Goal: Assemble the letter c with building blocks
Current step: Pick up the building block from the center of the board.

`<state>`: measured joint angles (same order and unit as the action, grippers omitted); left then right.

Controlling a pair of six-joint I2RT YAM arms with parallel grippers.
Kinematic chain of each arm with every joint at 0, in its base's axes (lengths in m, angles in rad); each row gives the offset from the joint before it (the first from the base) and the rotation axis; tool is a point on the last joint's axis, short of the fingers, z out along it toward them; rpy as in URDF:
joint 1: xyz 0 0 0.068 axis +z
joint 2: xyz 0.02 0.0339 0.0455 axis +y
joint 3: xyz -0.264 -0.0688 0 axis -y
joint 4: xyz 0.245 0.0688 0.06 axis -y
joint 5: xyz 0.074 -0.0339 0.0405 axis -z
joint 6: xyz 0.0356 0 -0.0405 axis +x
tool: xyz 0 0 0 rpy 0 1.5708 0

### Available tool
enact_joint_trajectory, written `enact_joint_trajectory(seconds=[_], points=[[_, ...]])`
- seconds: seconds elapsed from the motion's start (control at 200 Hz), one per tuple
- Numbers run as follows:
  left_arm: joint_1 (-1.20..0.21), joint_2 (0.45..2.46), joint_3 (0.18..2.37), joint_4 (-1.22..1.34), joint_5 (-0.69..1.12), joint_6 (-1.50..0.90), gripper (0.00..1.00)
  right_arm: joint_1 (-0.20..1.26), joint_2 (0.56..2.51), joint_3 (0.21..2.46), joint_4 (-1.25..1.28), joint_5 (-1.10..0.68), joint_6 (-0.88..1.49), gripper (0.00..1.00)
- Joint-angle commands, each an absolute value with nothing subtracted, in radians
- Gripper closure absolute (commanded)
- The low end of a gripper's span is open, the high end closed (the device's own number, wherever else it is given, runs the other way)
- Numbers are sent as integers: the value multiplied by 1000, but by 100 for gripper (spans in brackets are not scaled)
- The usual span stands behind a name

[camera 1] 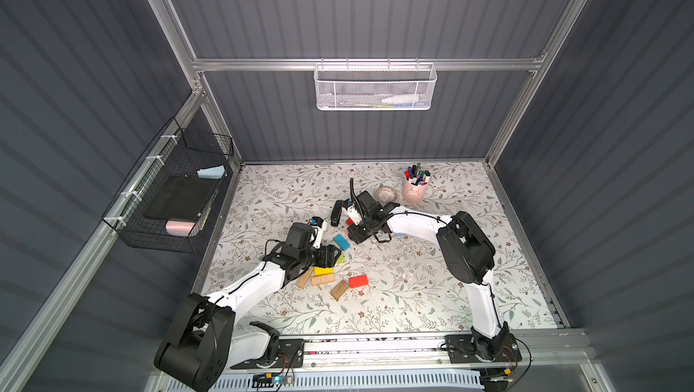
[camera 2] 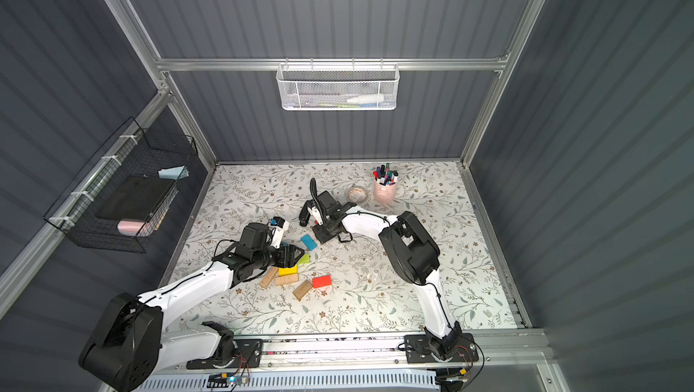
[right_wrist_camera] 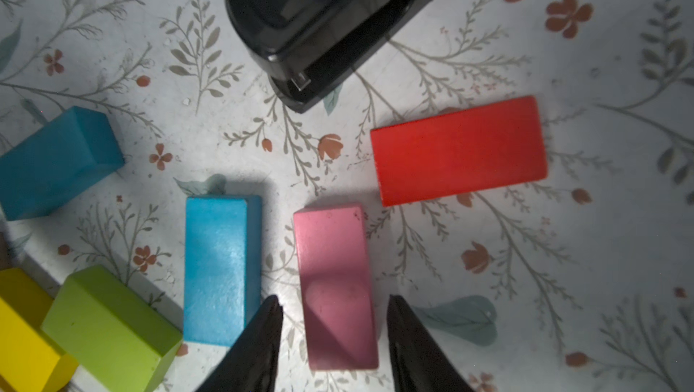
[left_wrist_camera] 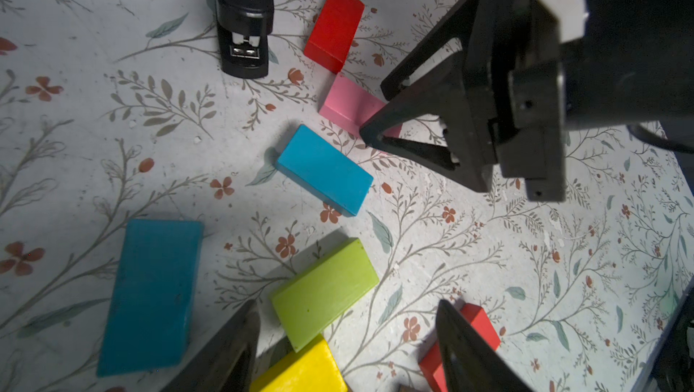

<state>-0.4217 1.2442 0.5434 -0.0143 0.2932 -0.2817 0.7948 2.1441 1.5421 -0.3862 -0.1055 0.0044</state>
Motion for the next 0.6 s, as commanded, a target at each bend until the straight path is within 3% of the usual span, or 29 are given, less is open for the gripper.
enact_joint_trajectory(seconds=[0.0,0.285,0.595], points=[[-419,1241,537,-12,302,-289,28,805,2173,1577,-441,-91,-16,54],[-419,1249,540,-5,311,-286,28,807,2171,1583,-454,-86,-19,74],[-419,1278,548,28,374,-240,27,804,1979,1410,-378,-65,107,77]])
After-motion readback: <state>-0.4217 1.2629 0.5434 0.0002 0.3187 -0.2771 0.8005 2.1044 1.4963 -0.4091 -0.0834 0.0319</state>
